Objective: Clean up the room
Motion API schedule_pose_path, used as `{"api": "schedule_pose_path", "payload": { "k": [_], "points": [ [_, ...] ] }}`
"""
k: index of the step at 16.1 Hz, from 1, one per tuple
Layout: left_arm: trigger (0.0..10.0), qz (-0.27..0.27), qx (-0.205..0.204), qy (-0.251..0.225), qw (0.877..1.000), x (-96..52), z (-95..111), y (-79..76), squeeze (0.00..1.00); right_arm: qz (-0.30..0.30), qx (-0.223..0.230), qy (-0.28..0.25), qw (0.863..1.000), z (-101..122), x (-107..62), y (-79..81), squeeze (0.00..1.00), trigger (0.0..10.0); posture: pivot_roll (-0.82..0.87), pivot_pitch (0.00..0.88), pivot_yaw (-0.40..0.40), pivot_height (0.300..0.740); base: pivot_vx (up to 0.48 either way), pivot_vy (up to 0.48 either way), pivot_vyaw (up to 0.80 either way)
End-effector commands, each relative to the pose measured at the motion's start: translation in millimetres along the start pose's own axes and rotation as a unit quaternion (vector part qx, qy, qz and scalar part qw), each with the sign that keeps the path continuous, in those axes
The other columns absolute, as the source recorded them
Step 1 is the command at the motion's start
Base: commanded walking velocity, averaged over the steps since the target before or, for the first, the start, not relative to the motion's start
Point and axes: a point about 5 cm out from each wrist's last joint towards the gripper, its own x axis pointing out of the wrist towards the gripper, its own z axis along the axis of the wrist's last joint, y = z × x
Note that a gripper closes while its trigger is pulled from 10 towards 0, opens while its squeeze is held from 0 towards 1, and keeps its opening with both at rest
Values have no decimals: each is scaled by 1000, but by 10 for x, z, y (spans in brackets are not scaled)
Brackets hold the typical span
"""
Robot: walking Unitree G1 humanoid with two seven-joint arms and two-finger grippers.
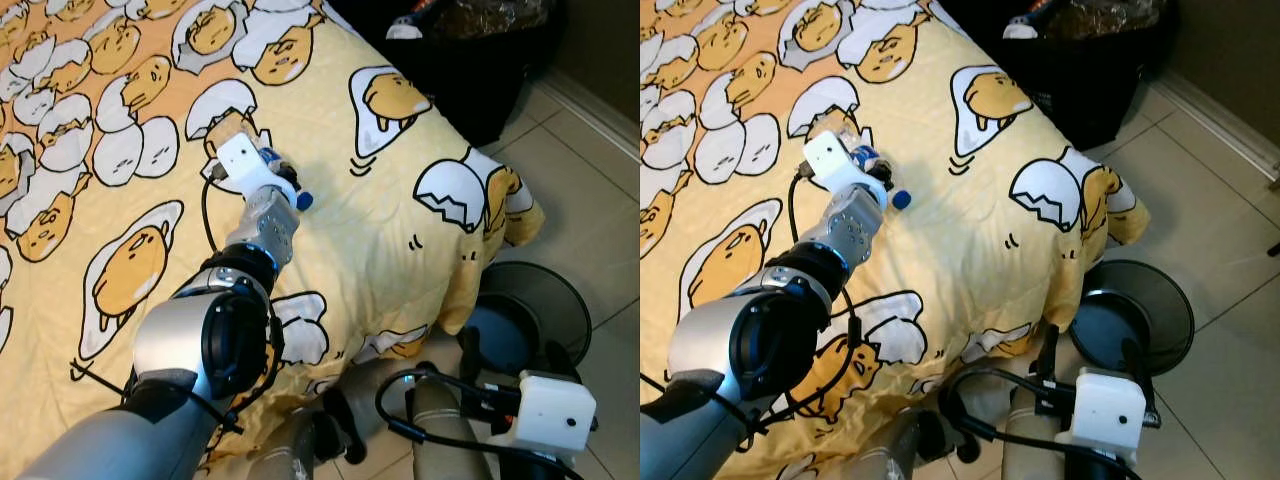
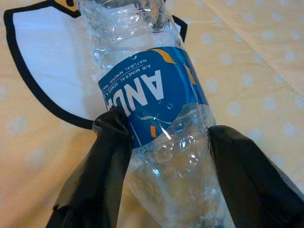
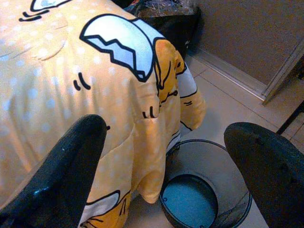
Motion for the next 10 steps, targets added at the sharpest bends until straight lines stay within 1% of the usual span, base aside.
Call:
{"api": "schedule_pose_path", "payload": {
  "k": [1,2,3,5,6,7,8,9,10],
  "points": [
    [0,23,-5,43,999,12,-193,212,0,4,7,21,1000,-57,-34,50,0,10000,-467,368,310,740,0,0,0],
    [0,10,-12,42,999,14,-182,194,0,8,8,21,1000,-62,-27,57,0,10000,-458,368,308,740,0,0,0],
    [0,2,-10,41,999,13,-175,175,0,10,8,20,1000,-65,-17,55,0,10000,-455,366,308,740,0,0,0],
    [0,-17,17,33,999,10,-151,123,0,7,13,20,1000,-99,23,47,0,10000,-441,353,296,740,0,0,0],
    [0,-24,21,29,999,10,-138,109,0,8,15,20,1000,-114,37,53,0,10000,-434,342,289,740,0,0,0],
    [0,-49,22,12,998,10,-58,36,0,22,13,10,1000,-111,108,66,0,10000,-422,311,274,740,0,0,0],
    [0,-55,26,7,998,9,-38,17,0,24,12,7,1000,-109,138,55,0,10000,-420,303,271,740,0,0,0],
    [0,-74,32,-10,997,6,38,-40,0,26,11,-6,1000,-93,279,-5,0,10000,-403,261,260,740,0,0,0],
    [0,-81,39,-19,996,5,71,-57,0,27,11,-10,1000,-86,324,-17,0,10000,-401,252,258,740,0,0,0]
  ]
}}
